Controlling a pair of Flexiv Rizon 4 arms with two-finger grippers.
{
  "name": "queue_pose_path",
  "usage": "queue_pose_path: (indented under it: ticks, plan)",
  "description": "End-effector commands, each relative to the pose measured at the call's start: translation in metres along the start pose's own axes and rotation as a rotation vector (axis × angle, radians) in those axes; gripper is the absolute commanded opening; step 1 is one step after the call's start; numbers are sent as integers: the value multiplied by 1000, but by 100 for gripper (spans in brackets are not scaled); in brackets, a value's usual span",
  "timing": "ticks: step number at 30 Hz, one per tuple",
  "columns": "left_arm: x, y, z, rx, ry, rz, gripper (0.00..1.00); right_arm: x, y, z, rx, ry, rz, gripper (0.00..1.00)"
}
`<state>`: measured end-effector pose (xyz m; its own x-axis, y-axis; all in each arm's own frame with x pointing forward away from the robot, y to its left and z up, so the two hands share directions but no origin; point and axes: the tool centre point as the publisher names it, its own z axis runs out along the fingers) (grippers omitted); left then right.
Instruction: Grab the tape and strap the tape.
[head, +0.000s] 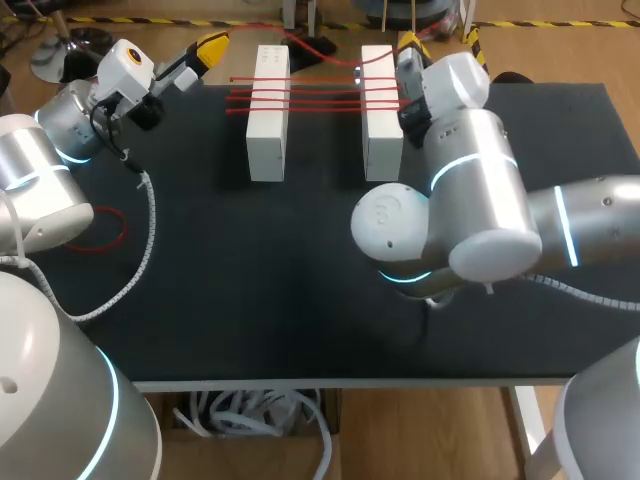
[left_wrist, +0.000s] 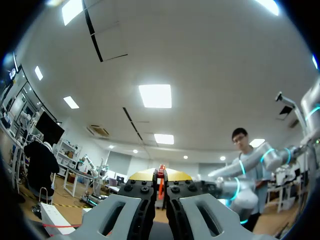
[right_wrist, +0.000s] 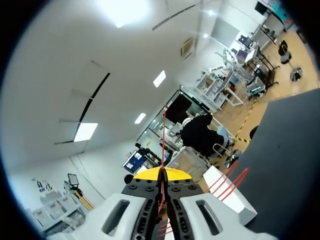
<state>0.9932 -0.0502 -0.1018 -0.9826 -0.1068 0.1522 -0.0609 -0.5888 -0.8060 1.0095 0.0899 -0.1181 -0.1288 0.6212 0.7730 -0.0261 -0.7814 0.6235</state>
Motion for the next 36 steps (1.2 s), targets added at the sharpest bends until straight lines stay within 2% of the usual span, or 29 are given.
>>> queue_pose_path:
  ticks: [1,6,13,36]
  plan:
    - [0,0,0,1,1,1,0,10,-1,-1,11,-16,-45,0]
    - [0,0,0,1,1,1,0,14,-9,-1,33,-12,-90,0]
    - [0,0,0,1,1,1,0,19,-15,-3,43,-10,-87,0]
    - [0,0,0,1,1,1,0,22,-14,-6,49,10,-72,0]
